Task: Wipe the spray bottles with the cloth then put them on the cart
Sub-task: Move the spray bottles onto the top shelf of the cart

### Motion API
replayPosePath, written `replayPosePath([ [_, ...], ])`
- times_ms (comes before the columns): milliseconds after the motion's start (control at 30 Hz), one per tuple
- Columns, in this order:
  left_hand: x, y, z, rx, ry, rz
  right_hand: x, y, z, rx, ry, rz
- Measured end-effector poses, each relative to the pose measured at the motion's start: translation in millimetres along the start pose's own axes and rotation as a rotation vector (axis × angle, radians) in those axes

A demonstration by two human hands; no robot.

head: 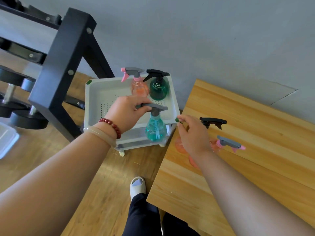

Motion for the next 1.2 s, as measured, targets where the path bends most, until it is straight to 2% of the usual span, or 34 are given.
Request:
replayPosePath([
  [267,12,20,47,-0.073,-0.007,0.015,22,-31,48,0.014,-0.007,-0.055],
  [633,69,-16,87,-0.040,-0.023,0.043,18,-87,78,0.116,-0.123,-0.035],
  [733,78,-20,90,-0.074,-0.041,0.019,14,-97,79,0.127,-0.141,-0.059],
  [867,77,-20,93,-0.069,-0.091,0.048,13,-103,79,0.129,-0.132,-0.101],
  [1200,77,-26,75,-0.096,-0.059,0.039,9,-82,63,0.121,-0.170,-0.053],
])
Point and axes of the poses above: each hand's wrist, its own z-axis towards the middle knuckle, its own y-axis out of the back of the hand, x = y × z, the point moved 4 cm from there along z, towards the middle knuckle, and after that the axes turned 13 degrees about -x, right-handed, at the moved point
